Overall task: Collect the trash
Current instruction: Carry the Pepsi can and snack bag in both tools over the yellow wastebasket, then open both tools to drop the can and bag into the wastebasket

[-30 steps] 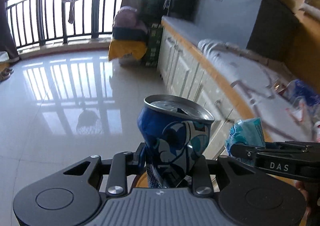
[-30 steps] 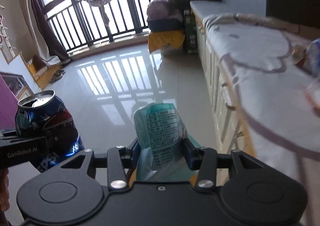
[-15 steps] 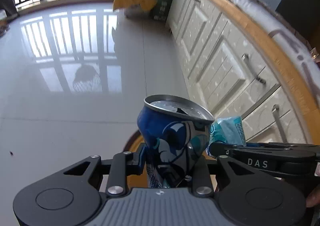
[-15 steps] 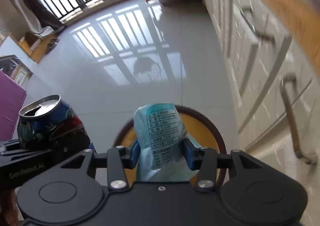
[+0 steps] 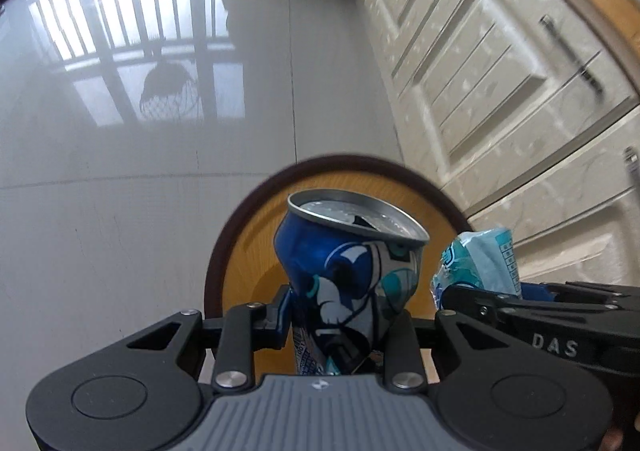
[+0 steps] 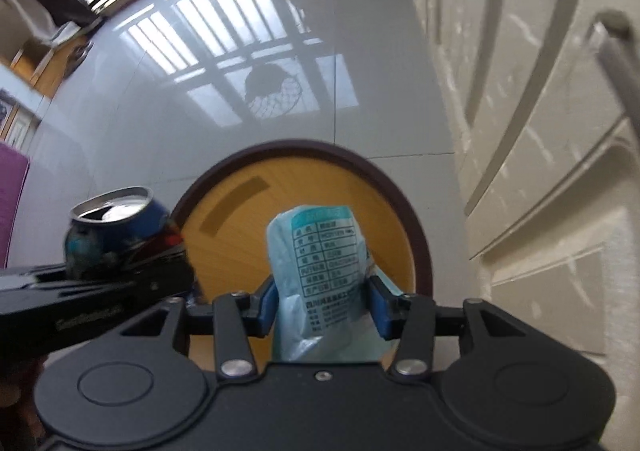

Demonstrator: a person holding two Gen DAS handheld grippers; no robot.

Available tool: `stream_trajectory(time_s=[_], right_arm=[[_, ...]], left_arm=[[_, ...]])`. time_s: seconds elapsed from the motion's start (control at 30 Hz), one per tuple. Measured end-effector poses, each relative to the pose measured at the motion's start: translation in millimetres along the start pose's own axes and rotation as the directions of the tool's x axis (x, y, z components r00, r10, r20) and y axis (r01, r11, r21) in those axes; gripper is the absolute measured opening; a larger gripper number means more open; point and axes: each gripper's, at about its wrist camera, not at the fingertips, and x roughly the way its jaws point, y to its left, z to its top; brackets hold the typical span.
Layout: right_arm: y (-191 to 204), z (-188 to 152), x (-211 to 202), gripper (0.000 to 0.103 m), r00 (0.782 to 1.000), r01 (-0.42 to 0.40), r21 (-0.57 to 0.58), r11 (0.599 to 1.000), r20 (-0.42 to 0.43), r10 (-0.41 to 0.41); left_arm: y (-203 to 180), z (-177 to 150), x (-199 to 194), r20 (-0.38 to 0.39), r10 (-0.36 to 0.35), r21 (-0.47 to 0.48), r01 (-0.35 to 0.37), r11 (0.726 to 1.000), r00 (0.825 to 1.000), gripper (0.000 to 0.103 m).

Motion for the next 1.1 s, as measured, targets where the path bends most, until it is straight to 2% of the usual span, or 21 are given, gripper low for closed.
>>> stream_trajectory(time_s=[0.13,0.4,0.6,0.63,0.77,0.9,0.97,1.1], right_arm=[[-2,-1,5,0.051,1.0,0.007,0.006,1.0,-0.01,-0.007],[-3,-3,9,0.055,1.0,0.003,-0.011,1.0,-0.007,-0.003],[-5,-2,10,0.066,1.0,0.0,-0.007,1.0,-0.006,0.0],[-4,-2,10,0.067,1.0,0.003,-0.009,1.0,-0.007,-0.003],[-3,-2,8,0.078,1.0,-0.004,-0.013,1.0,-0.008,0.004],[-3,-2,5,0.082,1.0,0.001,-0.021,1.0,-0.005,-0.001],[-3,-3,4,0.084,1.0,0.002,-0.025,1.0,-0.009,-0.002],[2,-4,-1,0.092,1.0,0.008,-0.064,0.998,-0.01,-0.008]], left_arm=[[2,-5,15,-0.046,0.01,0.002,-0.01,1.0,0.999,0.029],[3,-7,26,-0.073,0.012,0.023,-0.01,1.0,0.997,0.029],[2,-4,29,-0.068,0.026,0.036,-0.024,0.999,0.997,0.03],[2,-4,30,-0.071,0.027,0.036,-0.025,0.999,0.997,0.031],[2,-5,29,-0.072,0.037,0.034,-0.035,0.999,0.997,0.047],[4,-5,26,-0.065,0.042,0.031,-0.04,0.999,0.997,0.051],[5,-6,24,-0.059,0.043,0.026,-0.041,0.999,0.997,0.057],[7,-5,18,-0.048,0.048,0.025,-0.047,0.999,0.998,0.059]])
